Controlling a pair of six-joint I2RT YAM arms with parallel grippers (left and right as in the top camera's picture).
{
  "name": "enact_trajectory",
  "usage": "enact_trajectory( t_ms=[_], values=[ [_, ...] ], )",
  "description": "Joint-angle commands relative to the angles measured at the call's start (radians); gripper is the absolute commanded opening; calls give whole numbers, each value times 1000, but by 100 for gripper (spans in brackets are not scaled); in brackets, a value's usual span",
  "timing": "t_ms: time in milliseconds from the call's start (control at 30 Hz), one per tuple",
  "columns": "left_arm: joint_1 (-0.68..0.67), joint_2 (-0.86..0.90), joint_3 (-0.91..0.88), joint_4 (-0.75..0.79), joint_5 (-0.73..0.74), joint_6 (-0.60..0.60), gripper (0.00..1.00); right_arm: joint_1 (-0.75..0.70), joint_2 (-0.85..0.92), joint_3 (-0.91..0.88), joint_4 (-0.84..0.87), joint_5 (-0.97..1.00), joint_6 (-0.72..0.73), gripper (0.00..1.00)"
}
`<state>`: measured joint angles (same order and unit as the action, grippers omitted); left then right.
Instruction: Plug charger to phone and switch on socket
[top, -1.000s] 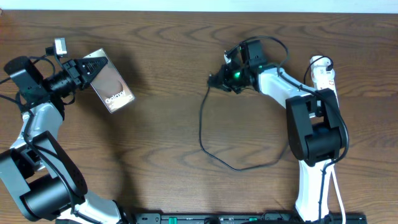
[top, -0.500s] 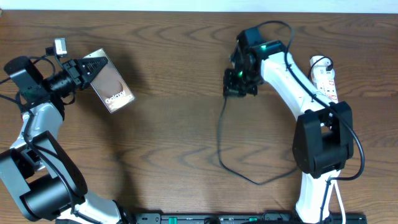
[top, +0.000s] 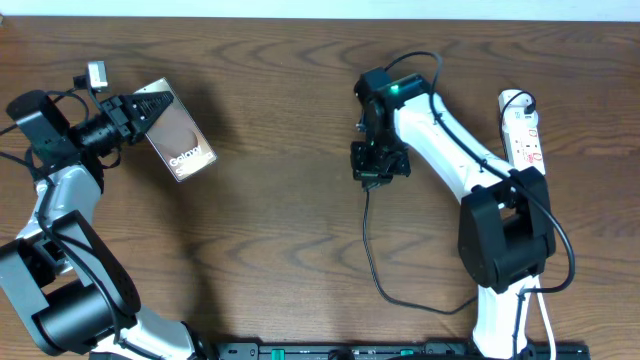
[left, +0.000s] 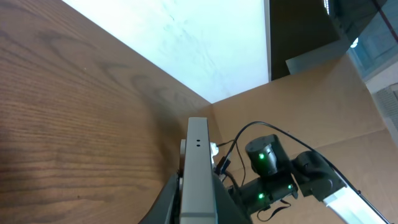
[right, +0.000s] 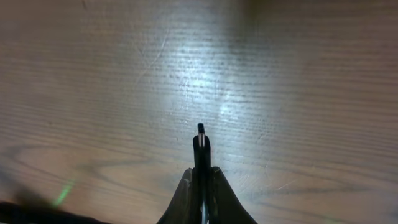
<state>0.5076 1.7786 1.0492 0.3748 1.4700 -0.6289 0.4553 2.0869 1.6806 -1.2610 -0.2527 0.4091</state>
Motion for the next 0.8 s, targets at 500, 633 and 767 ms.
enact_trajectory(
  t_ms=[500, 633, 767],
  values=[
    [-1, 5, 0, 9, 48, -8, 8, 11, 10, -208, 45, -23, 28, 1],
    [-1, 5, 0, 9, 48, -8, 8, 11, 10, -233, 58, -23, 39, 1],
    [-1, 5, 0, 8, 48, -8, 8, 11, 10, -256, 72, -23, 40, 1]
  ],
)
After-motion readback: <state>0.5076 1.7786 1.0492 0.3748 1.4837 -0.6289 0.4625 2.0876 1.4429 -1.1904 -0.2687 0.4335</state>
